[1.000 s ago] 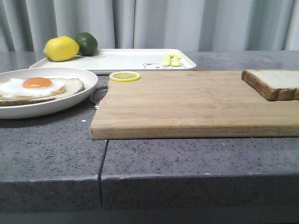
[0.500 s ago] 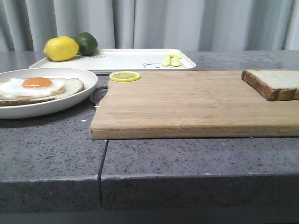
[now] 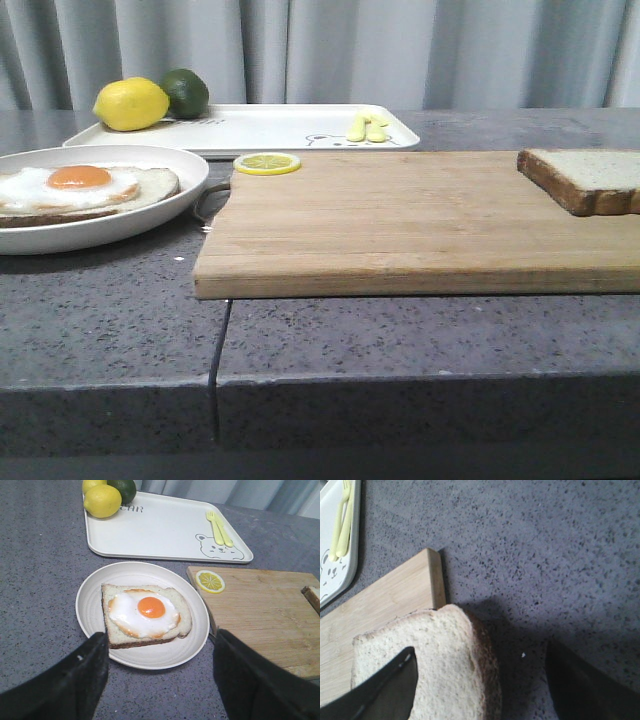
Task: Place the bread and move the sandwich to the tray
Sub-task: 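Lower the right gripper and grasp the bread slice by its edge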
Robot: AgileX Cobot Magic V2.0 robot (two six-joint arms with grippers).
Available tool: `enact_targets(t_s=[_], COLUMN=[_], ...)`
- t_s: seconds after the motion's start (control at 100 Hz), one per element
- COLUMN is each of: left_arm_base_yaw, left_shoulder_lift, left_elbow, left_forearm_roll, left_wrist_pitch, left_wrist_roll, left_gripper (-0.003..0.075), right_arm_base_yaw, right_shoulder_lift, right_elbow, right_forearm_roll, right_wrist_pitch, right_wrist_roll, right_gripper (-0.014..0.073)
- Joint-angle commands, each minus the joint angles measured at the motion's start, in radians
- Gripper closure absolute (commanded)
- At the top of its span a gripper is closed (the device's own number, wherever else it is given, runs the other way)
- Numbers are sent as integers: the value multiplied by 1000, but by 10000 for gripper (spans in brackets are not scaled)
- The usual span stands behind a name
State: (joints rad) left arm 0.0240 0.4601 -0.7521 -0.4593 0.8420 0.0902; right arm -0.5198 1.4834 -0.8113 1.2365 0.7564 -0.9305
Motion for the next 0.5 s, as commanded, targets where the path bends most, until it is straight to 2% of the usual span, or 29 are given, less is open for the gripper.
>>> enact_targets(t_s=[0.0,0.49], left_arm_base_yaw=[0,0], left_shoulder_lift=[16,16], left_elbow=[-35,-35], left_forearm_roll=[-31,-31], left_wrist_pitch=[-67,-67], left_wrist_roll=[1,1], left_gripper=[304,304], right_arm_base_yaw=[-4,18], right_shoulder_lift=[-8,60], right_elbow=[-25,-25], right_forearm_roll=[64,72], right_wrist_pitch=[44,161], right_wrist_roll=[-31,-36], right_gripper=[55,55])
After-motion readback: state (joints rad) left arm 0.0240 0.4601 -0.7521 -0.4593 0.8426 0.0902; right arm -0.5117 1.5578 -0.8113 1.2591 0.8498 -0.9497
